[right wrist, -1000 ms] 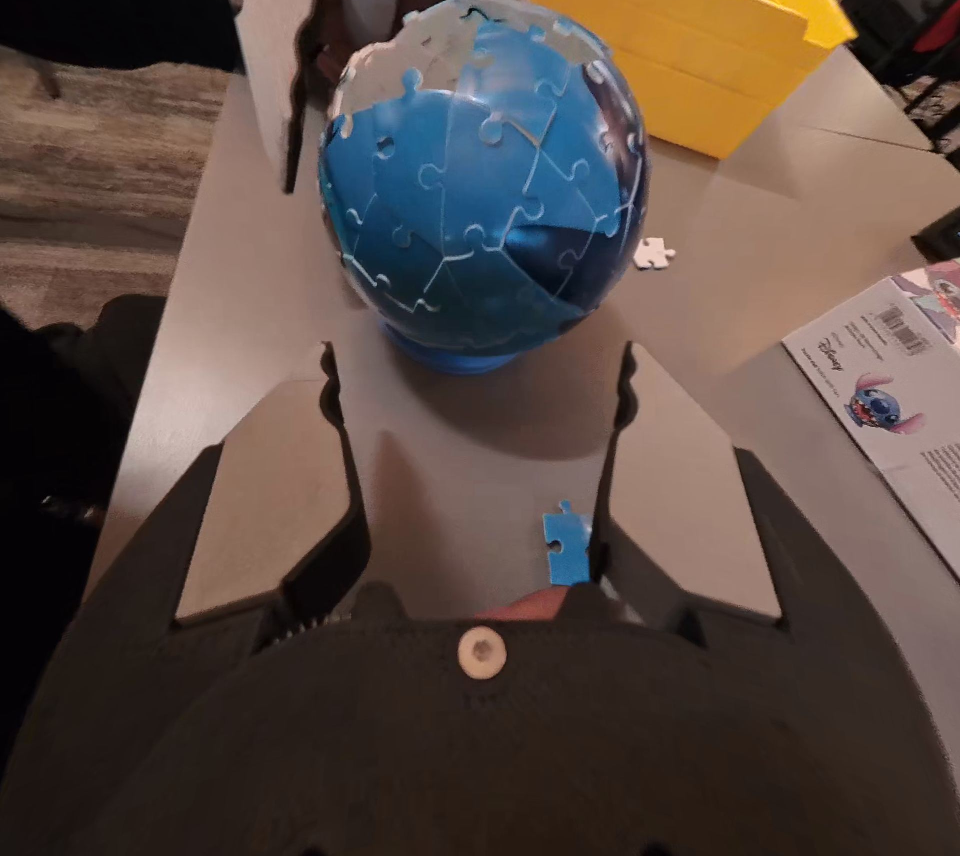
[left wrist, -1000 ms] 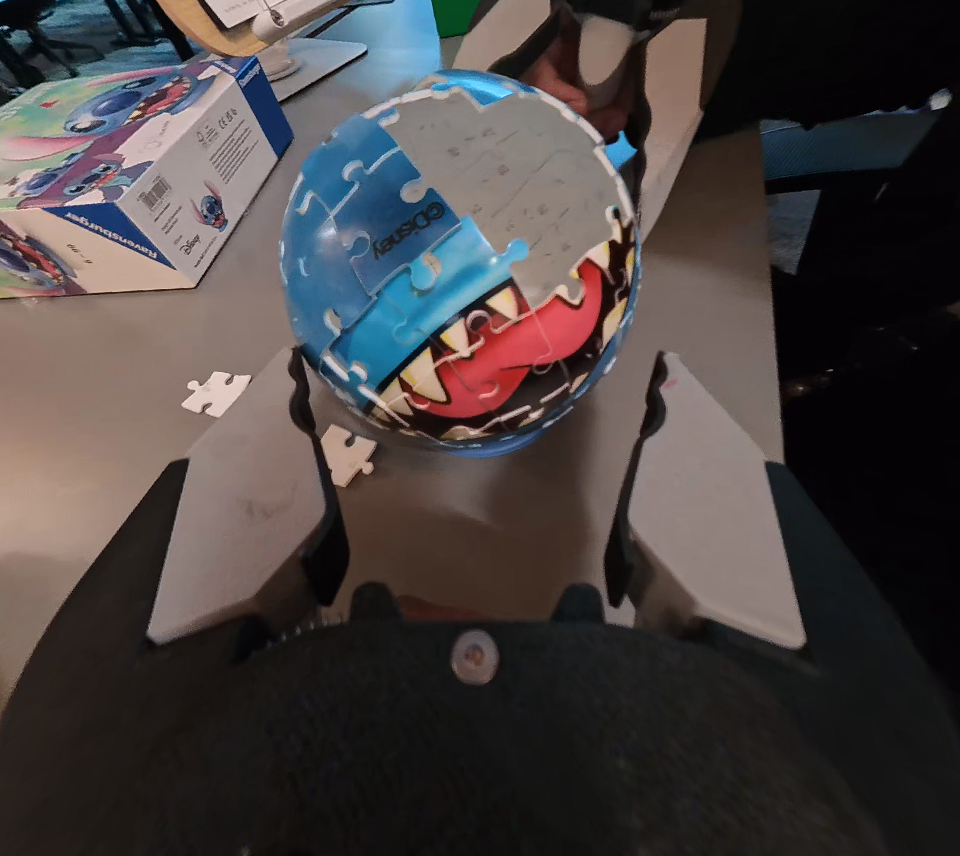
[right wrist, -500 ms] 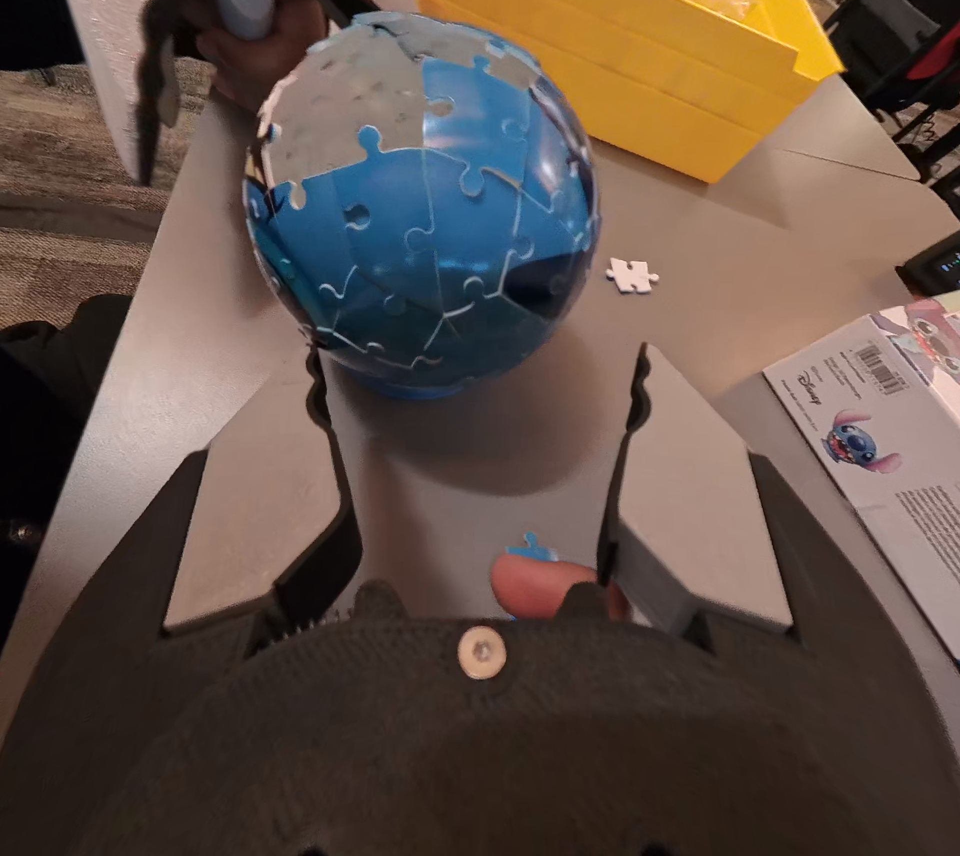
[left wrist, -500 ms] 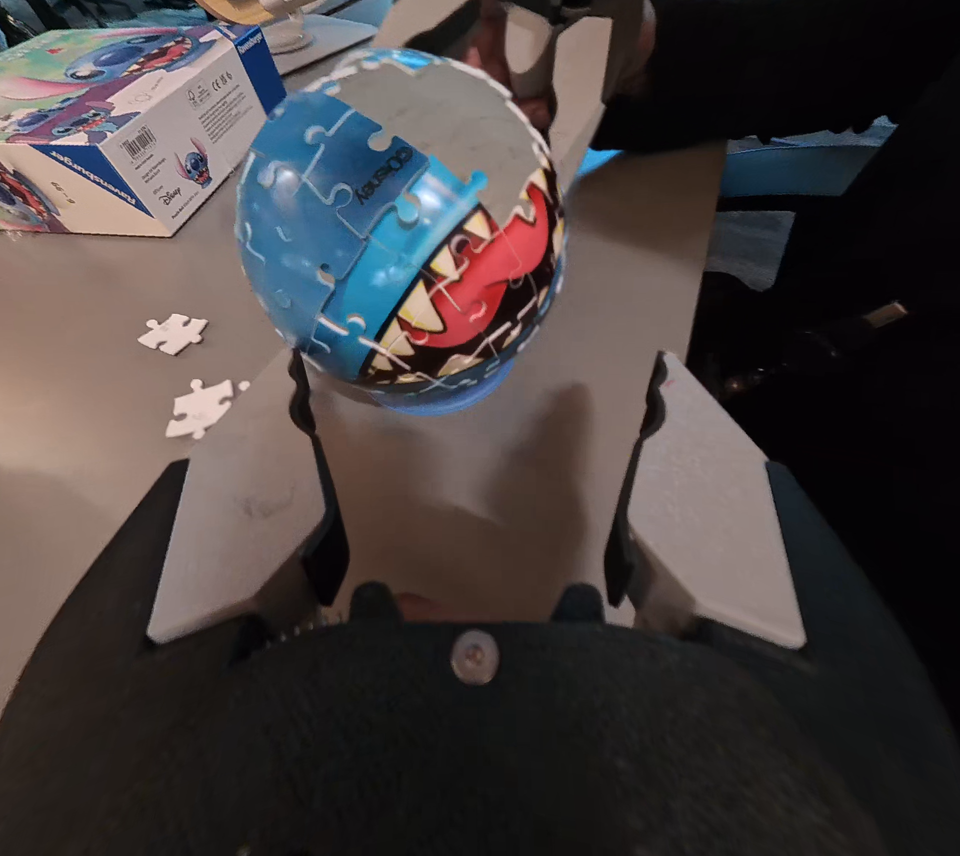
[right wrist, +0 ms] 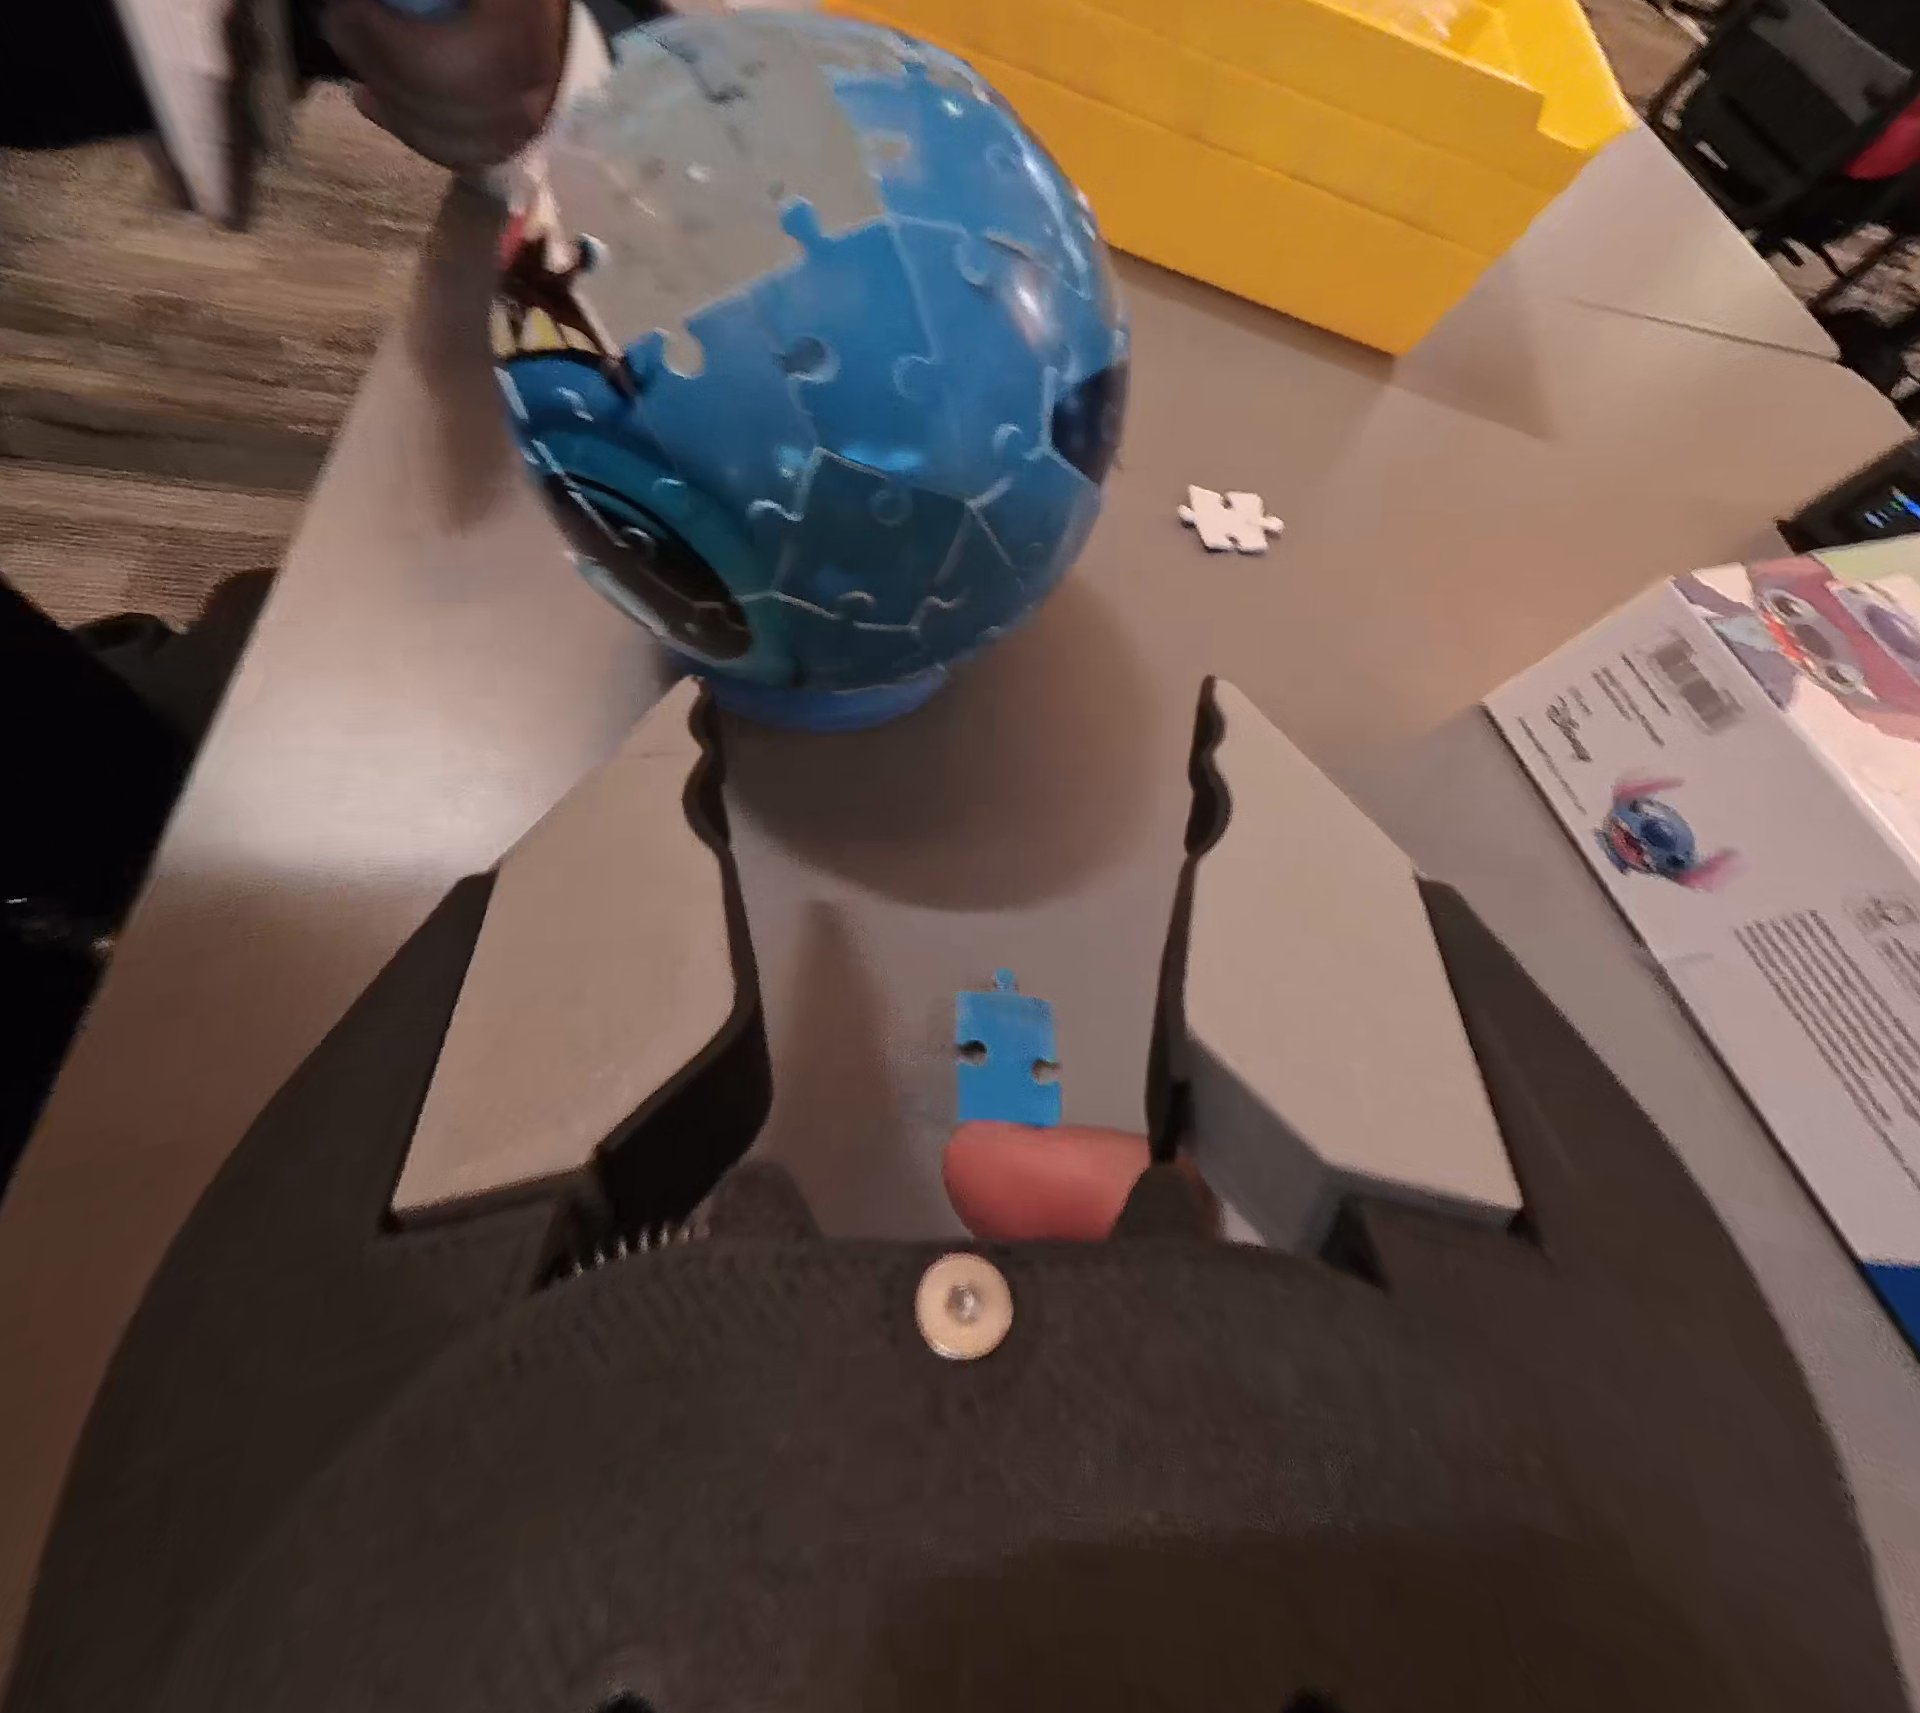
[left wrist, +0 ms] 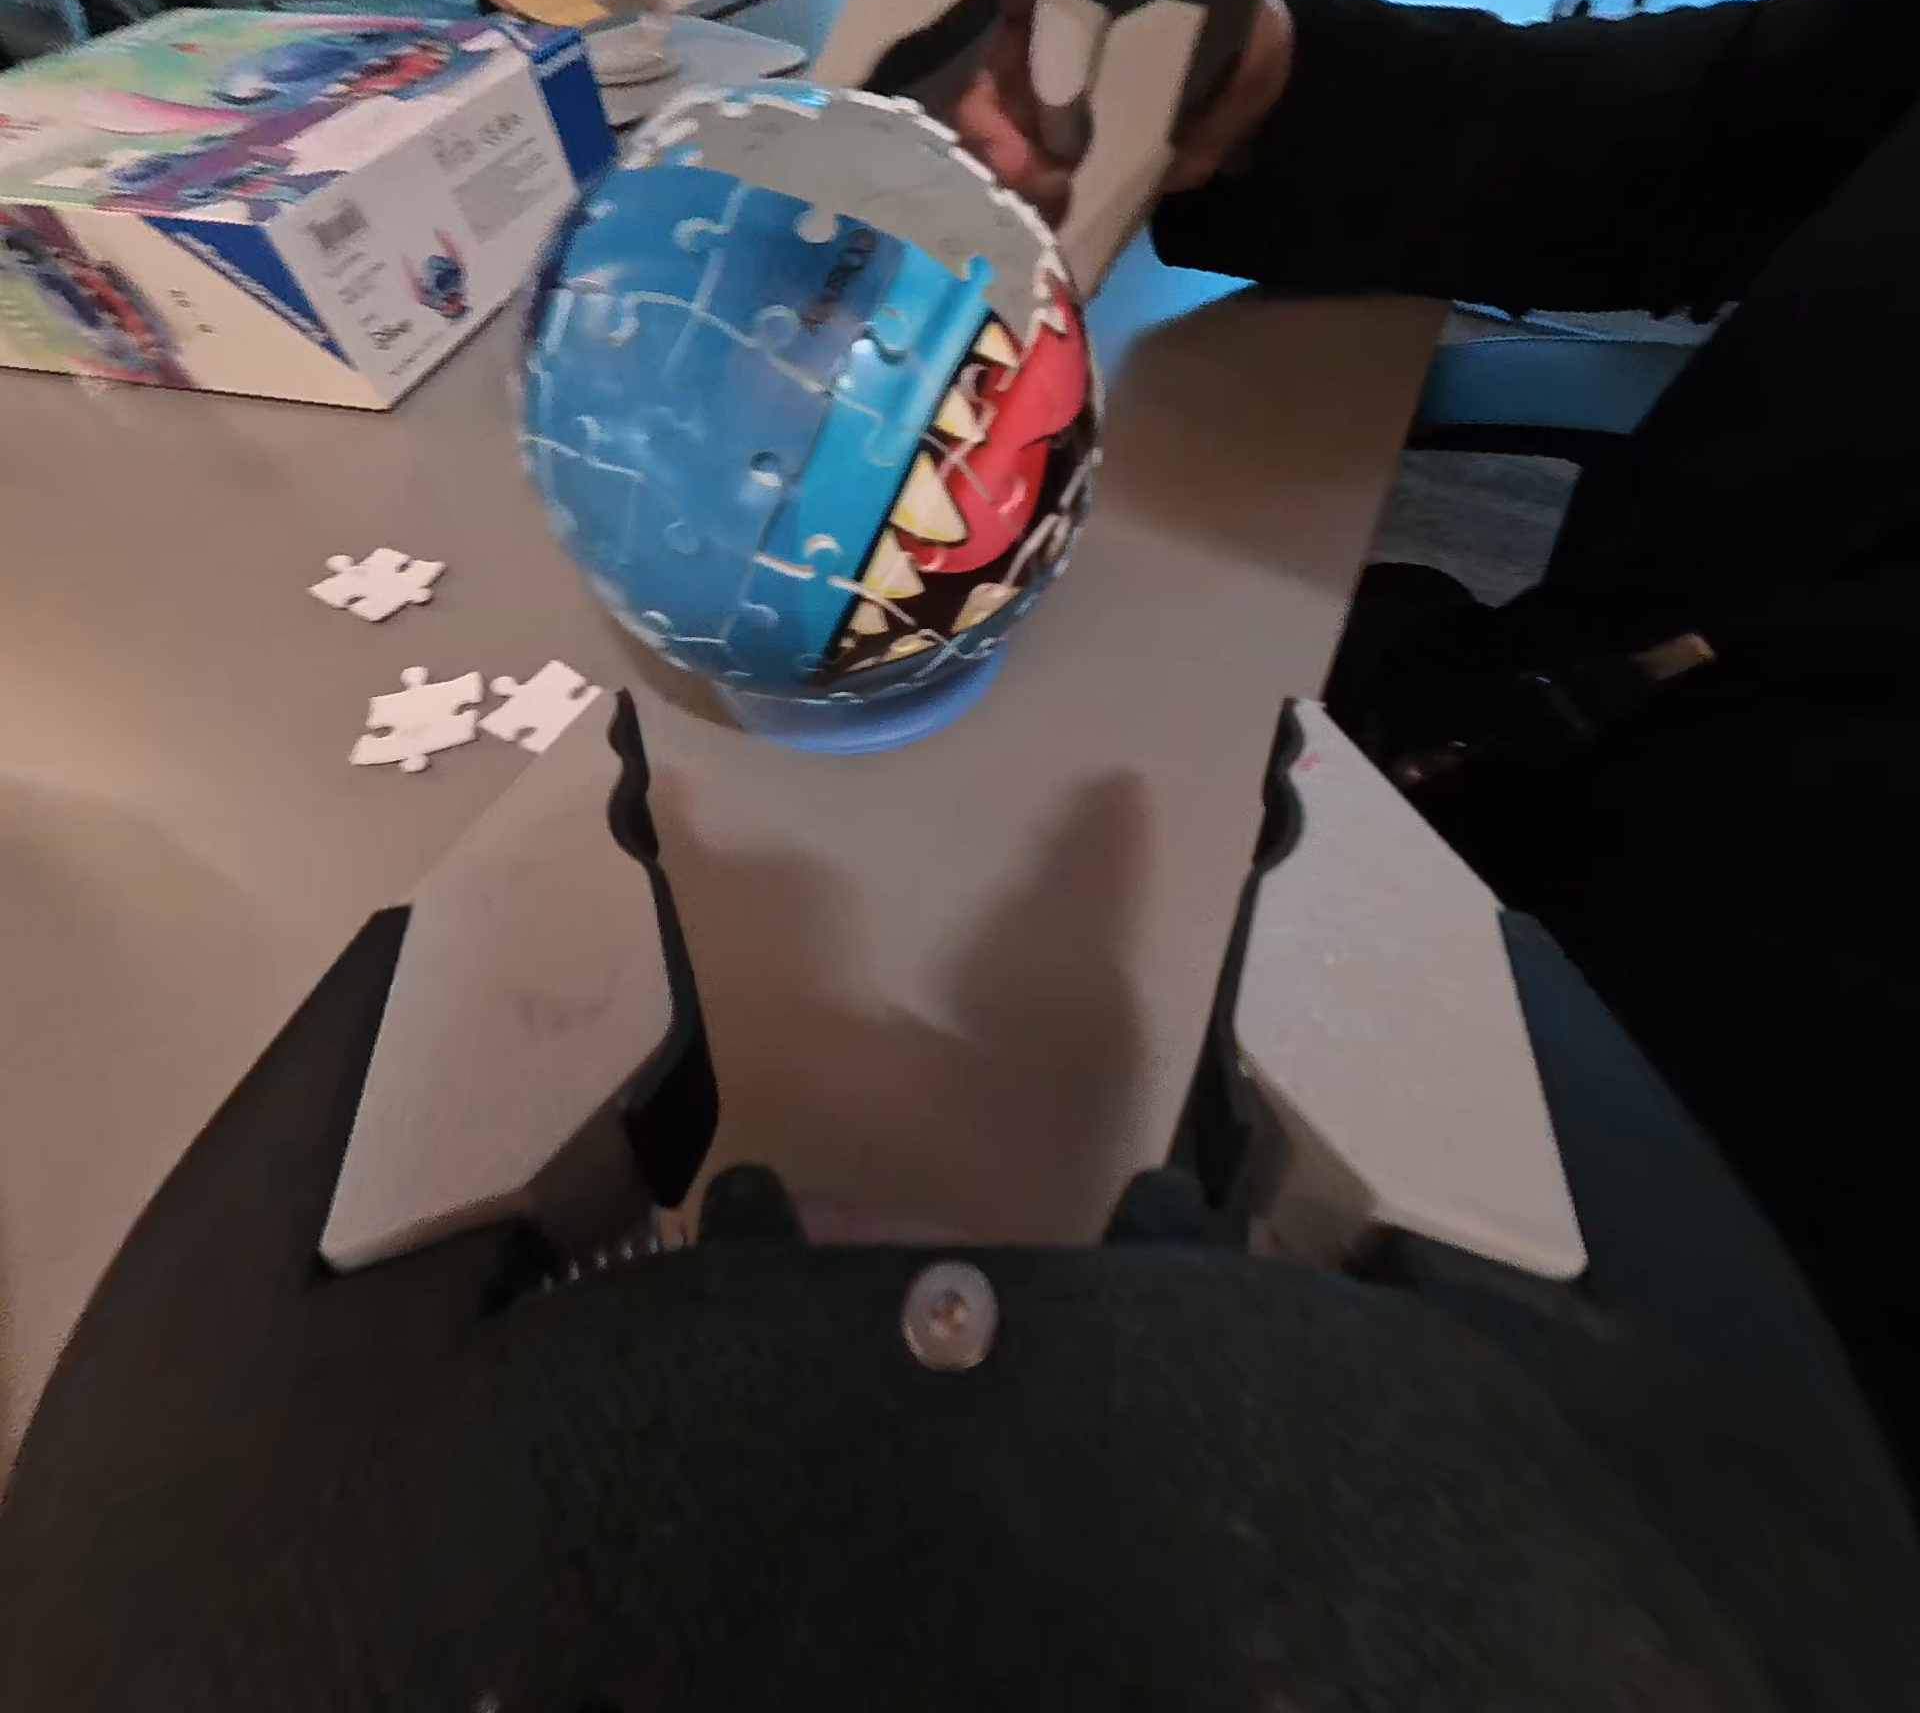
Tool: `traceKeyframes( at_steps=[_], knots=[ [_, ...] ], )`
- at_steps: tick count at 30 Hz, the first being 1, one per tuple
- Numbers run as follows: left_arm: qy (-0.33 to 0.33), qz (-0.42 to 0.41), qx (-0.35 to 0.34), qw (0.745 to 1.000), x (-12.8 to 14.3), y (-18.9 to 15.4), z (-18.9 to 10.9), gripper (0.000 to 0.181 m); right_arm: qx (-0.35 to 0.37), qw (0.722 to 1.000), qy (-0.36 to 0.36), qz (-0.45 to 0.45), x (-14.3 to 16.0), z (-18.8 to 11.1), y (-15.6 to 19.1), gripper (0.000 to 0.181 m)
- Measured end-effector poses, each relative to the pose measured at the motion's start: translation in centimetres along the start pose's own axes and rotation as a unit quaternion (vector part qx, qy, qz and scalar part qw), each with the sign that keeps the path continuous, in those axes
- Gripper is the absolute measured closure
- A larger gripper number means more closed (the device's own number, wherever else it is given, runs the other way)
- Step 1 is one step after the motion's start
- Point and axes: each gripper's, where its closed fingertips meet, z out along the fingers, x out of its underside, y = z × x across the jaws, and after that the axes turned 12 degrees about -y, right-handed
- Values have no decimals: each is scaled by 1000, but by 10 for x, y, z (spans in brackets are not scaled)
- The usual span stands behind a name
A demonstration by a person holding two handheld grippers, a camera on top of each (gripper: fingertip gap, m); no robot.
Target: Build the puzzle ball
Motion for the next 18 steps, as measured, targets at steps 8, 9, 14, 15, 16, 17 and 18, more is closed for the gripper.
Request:
traceKeyframes(
  at_steps=[8,9,14,15,16,17,18],
  knots=[
    [-15,-20,-33,999,-3,26,19,66,-38,999,15,6,5,19,15,94],
    [-18,-15,-30,999,-4,24,21,68,-43,999,13,8,4,20,16,95],
    [0,-16,-32,999,0,13,28,74,-64,998,14,18,4,26,13,90],
    [3,-13,-37,999,0,11,29,69,-68,997,15,21,5,26,12,90],
    [9,-7,-43,999,2,8,30,65,-71,997,15,22,5,26,11,89],
    [15,1,-48,999,3,6,30,63,-72,997,15,22,6,26,9,89],
    [22,9,-52,998,5,3,29,61,-72,997,15,21,6,26,6,89]
  ],
)
